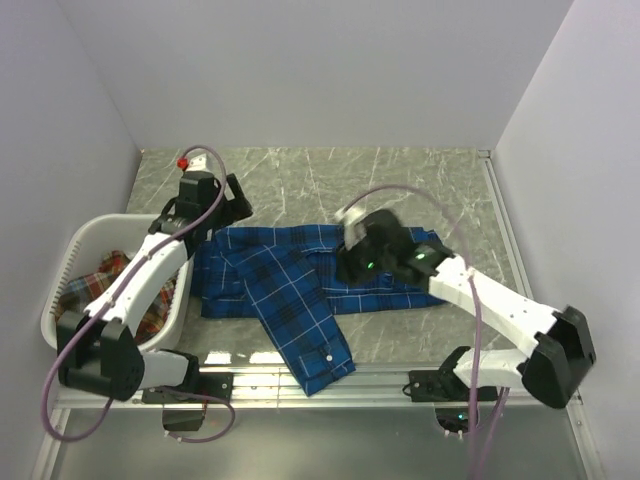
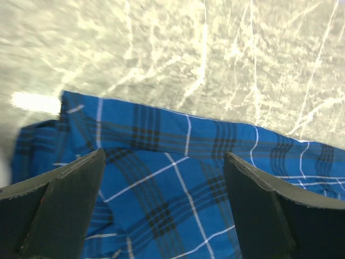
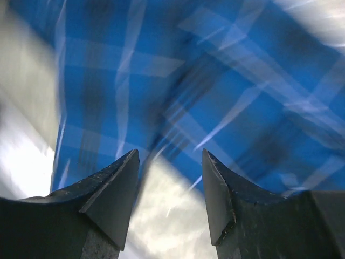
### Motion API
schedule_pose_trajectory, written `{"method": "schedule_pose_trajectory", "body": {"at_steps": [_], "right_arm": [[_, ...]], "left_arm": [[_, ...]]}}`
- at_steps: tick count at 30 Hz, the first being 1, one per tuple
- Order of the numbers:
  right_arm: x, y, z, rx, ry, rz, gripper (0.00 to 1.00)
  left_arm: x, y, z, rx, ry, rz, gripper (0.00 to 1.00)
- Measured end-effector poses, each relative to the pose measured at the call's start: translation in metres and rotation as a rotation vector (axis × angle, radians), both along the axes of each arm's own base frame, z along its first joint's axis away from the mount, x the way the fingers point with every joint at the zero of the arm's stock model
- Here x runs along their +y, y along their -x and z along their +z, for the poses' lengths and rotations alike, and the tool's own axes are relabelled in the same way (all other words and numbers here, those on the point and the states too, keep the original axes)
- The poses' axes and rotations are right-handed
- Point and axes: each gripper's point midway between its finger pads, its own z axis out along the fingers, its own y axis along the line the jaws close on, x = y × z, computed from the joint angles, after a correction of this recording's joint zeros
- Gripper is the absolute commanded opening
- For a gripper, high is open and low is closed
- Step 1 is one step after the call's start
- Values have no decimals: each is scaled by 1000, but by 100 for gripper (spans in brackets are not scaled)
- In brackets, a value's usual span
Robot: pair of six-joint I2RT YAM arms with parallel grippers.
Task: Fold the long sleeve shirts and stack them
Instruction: Fold the shirt
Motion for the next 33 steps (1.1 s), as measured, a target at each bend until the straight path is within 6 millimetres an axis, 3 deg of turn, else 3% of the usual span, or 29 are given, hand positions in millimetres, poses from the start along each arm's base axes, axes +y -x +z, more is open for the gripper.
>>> {"method": "schedule_pose_trajectory", "body": {"at_steps": [3, 5, 9, 12, 18, 24, 28, 33], "right_arm": [[21, 47, -31, 69, 150, 222, 57], [25, 68, -55, 120, 257, 314, 57], [28, 92, -94, 189, 402, 421, 57], [38, 96, -107, 203, 446, 463, 56], [69, 77, -124, 164, 474, 478, 56], [64, 62, -147, 174, 542, 436, 55], [68, 32, -147, 161, 537, 370, 55], [69, -21, -145, 151, 518, 247, 54]], "left_arm": [[12, 11, 8, -50, -46, 12, 97], [17, 16, 11, -67, -70, 19, 97], [26, 24, 11, -89, -102, 33, 96], [30, 30, 3, -77, -118, 43, 96], [36, 31, 1, -78, -136, 70, 96], [44, 32, 10, -105, -149, 106, 96], [51, 32, 14, -115, -152, 134, 95], [60, 32, 17, -124, -153, 164, 95]]}}
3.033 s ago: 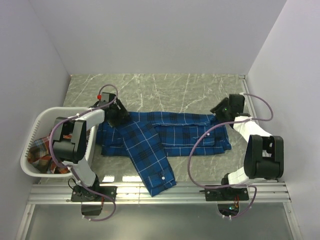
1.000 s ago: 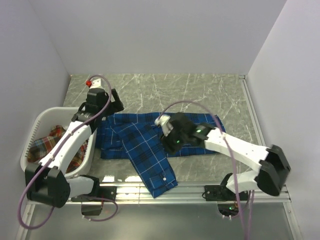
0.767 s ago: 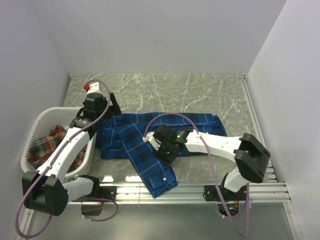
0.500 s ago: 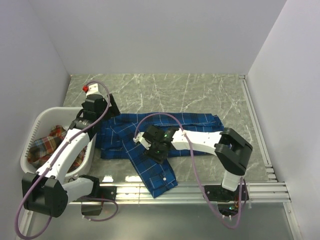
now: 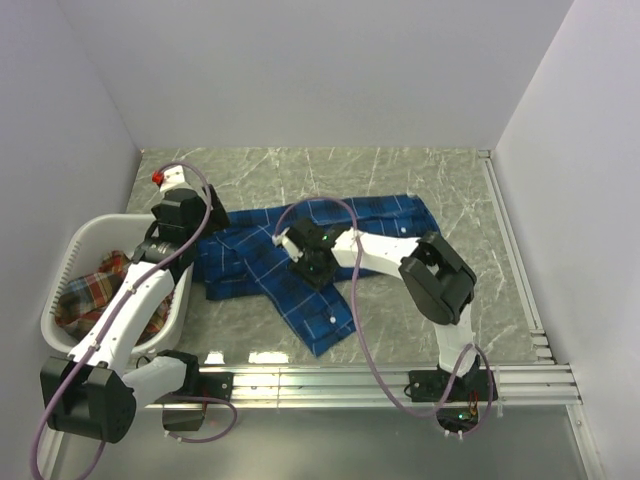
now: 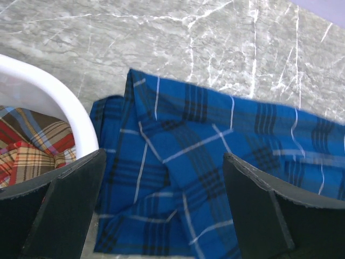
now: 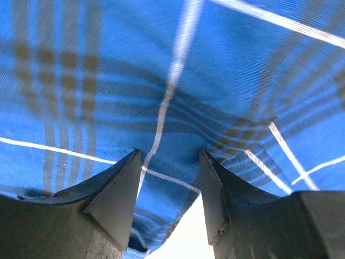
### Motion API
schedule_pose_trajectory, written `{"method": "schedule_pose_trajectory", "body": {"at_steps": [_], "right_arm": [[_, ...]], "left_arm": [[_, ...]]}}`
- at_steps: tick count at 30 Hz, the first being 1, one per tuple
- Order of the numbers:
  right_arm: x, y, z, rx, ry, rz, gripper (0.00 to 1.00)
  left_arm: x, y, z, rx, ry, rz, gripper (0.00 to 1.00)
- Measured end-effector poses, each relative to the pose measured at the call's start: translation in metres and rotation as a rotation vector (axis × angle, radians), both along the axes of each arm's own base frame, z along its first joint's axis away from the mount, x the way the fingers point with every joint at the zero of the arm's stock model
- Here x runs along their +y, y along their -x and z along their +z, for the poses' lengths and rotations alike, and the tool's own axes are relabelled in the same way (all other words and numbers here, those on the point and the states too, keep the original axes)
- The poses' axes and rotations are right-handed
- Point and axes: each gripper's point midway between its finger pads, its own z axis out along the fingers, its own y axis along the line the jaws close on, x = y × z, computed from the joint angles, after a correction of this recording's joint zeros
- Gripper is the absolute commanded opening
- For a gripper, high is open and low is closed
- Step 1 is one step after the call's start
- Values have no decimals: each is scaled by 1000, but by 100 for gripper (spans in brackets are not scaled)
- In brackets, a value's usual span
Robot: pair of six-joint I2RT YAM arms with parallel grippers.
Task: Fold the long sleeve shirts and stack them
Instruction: Fold the shirt
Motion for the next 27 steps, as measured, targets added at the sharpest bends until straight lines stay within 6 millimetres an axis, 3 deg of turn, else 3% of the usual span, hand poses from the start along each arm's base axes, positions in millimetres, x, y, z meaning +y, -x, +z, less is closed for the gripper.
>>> {"method": "schedule_pose_trajectory", "body": {"at_steps": [3, 6, 15, 22, 27], "right_arm": [[-2, -26, 3, -22, -26, -61, 54], [-7, -33, 6, -23, -38, -88, 56], [-5, 17, 58, -3, -110, 105, 59], [-31, 42, 26, 85, 12, 171, 62], [-31, 54, 10, 119, 67, 230, 64]], "left_arm": [[2, 0, 0, 1, 0, 6, 95], [3, 0, 0, 1, 0, 10, 95], [9, -1, 0, 1, 2, 24, 95], [7, -1, 0, 2, 7, 18, 95], [7, -1, -2, 6, 7, 18, 95]]}}
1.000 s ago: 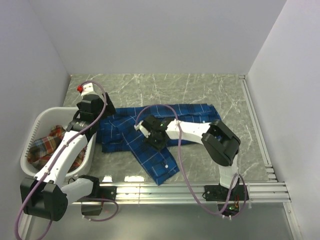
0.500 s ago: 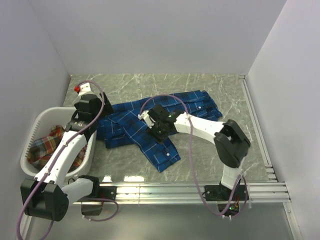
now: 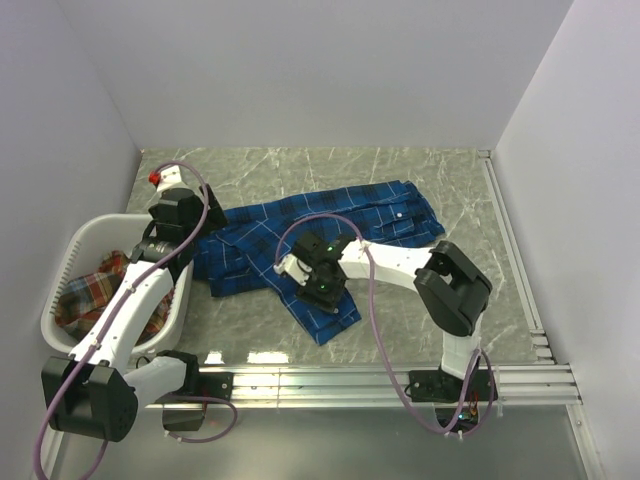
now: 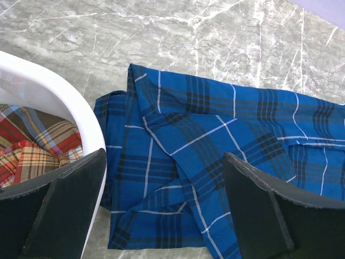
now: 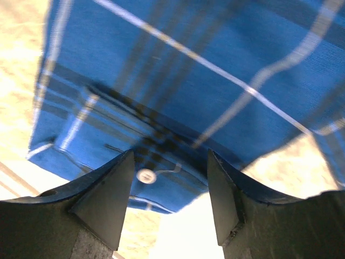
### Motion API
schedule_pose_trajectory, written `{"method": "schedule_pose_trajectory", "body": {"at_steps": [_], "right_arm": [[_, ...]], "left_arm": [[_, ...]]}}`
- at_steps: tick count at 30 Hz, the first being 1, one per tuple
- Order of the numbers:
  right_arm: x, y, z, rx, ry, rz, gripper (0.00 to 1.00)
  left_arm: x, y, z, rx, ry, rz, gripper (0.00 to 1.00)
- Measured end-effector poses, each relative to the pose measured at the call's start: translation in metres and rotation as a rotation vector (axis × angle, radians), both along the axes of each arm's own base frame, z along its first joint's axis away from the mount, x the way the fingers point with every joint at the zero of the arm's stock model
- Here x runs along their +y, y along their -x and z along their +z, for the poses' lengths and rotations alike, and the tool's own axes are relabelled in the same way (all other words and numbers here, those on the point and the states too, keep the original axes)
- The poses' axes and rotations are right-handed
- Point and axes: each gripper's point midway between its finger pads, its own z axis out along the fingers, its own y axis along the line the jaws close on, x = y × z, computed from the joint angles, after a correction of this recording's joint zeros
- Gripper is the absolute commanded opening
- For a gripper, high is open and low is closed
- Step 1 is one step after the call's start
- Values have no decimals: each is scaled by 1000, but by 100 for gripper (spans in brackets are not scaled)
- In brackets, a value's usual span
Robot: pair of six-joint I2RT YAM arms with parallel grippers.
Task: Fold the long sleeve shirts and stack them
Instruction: Fold the shirt
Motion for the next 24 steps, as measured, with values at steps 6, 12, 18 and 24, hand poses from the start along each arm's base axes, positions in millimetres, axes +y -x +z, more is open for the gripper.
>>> {"method": "schedule_pose_trajectory", "body": {"at_steps": [6, 12, 18, 24], "right_arm": [[17, 17, -5, 8, 6, 92, 65], [24, 26, -10, 32, 4, 134, 65], [30, 26, -10, 44, -5, 155, 49], [29, 31, -10, 64, 0, 167, 7]], "left_arm": [[-1, -1, -3, 9, 0, -2, 95], [-1, -1, -4, 12, 2, -5, 94], [-1, -1, -4, 11, 3, -5, 94], [-1, -1, -4, 12, 3, -5, 94]]}}
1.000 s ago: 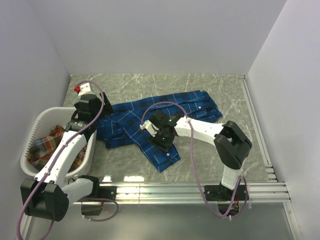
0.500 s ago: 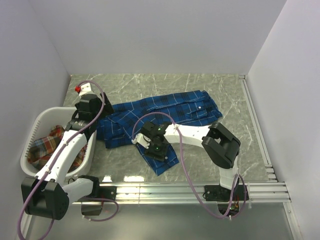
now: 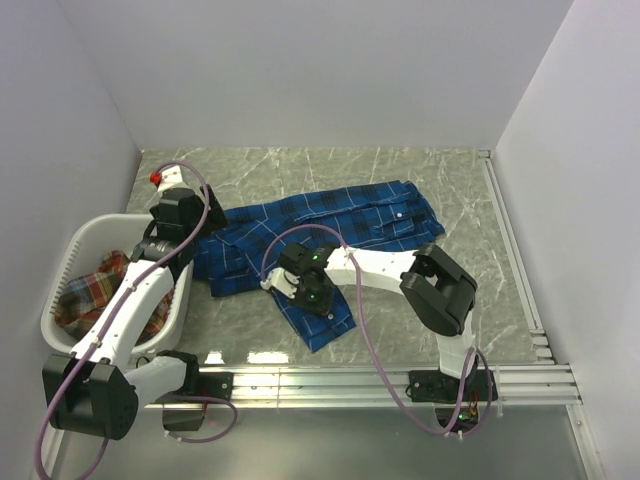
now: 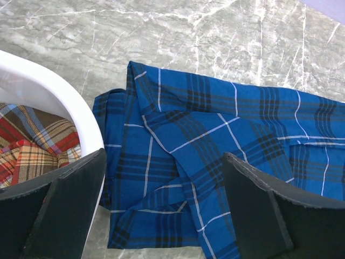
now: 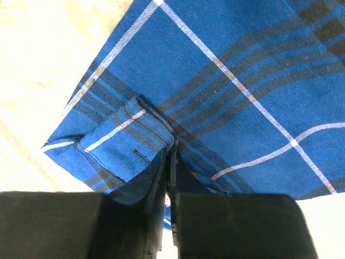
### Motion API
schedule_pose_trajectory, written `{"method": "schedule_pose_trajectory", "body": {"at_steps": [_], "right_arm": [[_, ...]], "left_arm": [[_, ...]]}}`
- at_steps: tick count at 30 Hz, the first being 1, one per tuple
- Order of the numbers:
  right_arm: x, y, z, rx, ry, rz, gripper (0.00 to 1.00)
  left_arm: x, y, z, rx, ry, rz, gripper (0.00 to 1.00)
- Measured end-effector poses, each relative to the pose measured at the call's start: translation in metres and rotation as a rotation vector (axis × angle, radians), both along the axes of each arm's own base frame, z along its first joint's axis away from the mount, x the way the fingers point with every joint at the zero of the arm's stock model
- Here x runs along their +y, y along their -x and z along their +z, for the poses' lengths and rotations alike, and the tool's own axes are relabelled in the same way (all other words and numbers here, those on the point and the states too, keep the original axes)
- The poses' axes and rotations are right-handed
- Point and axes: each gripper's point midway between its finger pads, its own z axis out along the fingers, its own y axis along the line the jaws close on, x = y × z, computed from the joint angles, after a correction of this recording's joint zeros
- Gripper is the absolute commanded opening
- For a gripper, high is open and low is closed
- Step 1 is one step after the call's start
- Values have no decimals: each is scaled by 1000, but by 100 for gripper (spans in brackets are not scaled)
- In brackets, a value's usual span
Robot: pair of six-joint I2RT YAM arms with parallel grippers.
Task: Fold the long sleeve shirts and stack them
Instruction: Fold the shirt
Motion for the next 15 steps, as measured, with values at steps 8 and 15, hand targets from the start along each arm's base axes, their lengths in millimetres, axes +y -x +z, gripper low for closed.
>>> {"method": "schedule_pose_trajectory", "body": {"at_steps": [8, 15], "right_arm": [[-3, 0, 14, -19, -5, -10, 0], [1, -8, 56, -105, -96, -43, 0]], "left_arm": [[0, 0, 0, 0, 2, -1, 94], [0, 0, 0, 0, 3, -3, 94]]}}
